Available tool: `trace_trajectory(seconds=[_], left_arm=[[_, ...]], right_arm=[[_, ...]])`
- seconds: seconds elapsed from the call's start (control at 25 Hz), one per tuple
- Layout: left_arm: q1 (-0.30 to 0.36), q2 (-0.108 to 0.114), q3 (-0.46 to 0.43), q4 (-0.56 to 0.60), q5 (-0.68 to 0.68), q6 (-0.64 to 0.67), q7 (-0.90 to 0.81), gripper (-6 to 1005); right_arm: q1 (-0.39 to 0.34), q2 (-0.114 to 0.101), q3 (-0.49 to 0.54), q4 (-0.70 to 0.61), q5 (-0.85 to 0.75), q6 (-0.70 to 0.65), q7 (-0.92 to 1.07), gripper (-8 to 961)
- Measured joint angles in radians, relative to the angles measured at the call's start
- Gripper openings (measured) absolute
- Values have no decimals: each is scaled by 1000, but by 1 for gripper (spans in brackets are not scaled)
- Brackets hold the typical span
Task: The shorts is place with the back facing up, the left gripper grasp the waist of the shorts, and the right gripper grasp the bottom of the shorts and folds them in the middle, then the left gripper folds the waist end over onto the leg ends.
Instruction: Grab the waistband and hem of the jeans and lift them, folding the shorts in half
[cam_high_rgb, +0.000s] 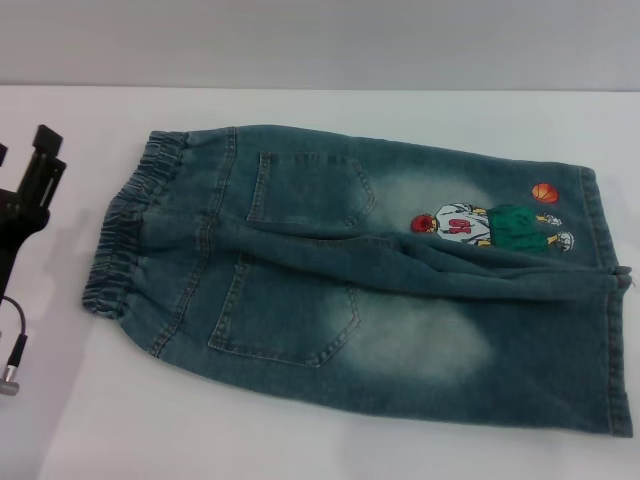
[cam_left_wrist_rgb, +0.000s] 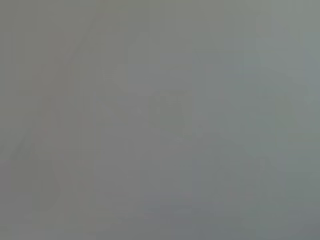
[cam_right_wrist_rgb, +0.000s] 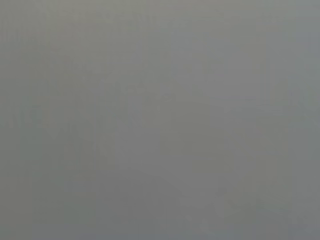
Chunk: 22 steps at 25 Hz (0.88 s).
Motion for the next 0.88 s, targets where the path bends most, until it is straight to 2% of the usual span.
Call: trace_trajectory(seconds=[0.12, 0.28, 0.56, 0.88], left_arm=[[-2, 0, 0, 4, 7, 0, -4, 814], [-41, 4, 2, 74, 89, -2, -133, 812], [-103, 7, 8, 148, 144, 1, -282, 808], [-104, 3, -7, 161, 146, 5, -273, 805]], right_arm=[[-2, -1, 0, -2, 0, 1, 0, 693], [-4, -3, 2, -5, 0, -2, 1, 693], [-1, -3, 2, -9, 0, 4, 2, 693], [-5, -3, 20, -23, 0, 5, 2, 692]])
